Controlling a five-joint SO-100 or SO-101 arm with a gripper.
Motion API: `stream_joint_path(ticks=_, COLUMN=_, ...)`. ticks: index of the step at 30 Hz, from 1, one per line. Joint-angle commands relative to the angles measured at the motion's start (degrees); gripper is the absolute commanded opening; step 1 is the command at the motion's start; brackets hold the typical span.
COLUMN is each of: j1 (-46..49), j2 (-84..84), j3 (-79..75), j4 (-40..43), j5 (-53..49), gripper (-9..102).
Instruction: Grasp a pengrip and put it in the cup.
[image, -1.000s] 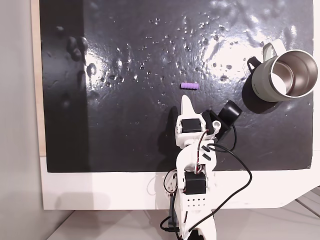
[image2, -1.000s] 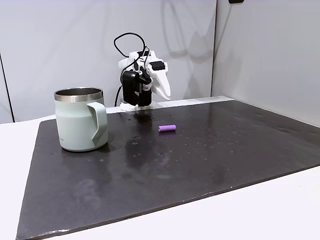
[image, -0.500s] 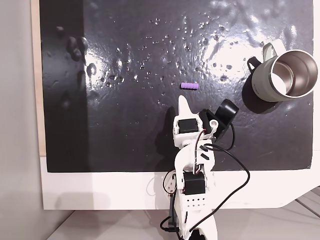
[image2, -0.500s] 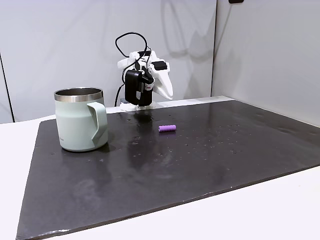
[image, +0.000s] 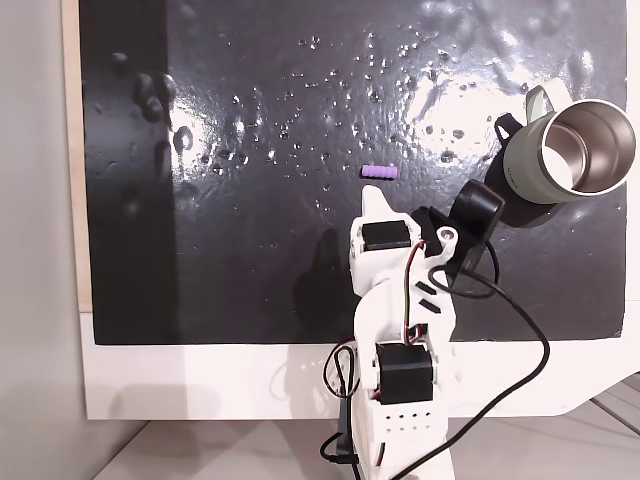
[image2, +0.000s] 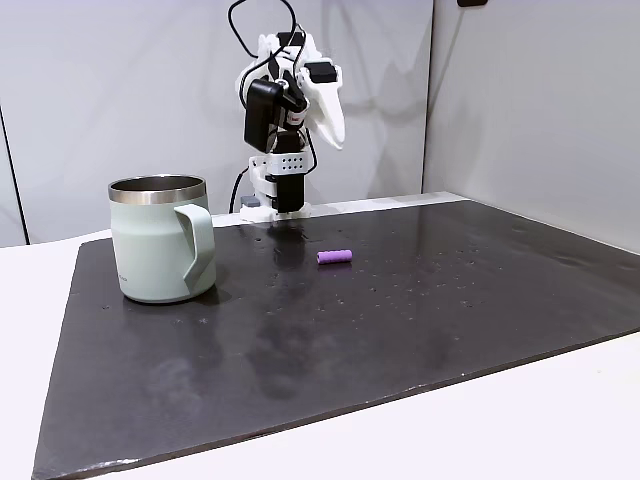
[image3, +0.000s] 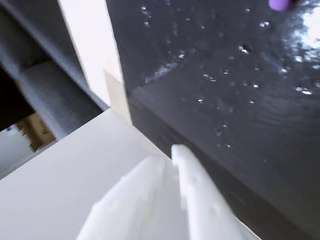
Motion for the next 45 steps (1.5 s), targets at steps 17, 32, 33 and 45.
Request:
stream_joint_path(ticks=17, j1=9.6, j2=-40.6, j3=-27.1, j4=12.4, j5=6.9, gripper=20)
stream_joint_path(ticks=32, j1=7.9, j2=-62.8, j3=-32.5, j4=6.9, j5=8.9, gripper=21)
stream_joint_path(ticks=33, j1=7.6, j2=-63.9, j3=-32.6, j4=6.7, j5=9.1, gripper=21)
stream_joint_path(ticks=45, j1=7.5, j2=-75.8, j3=-36.1, j4=3.4, j5=8.8, gripper=21)
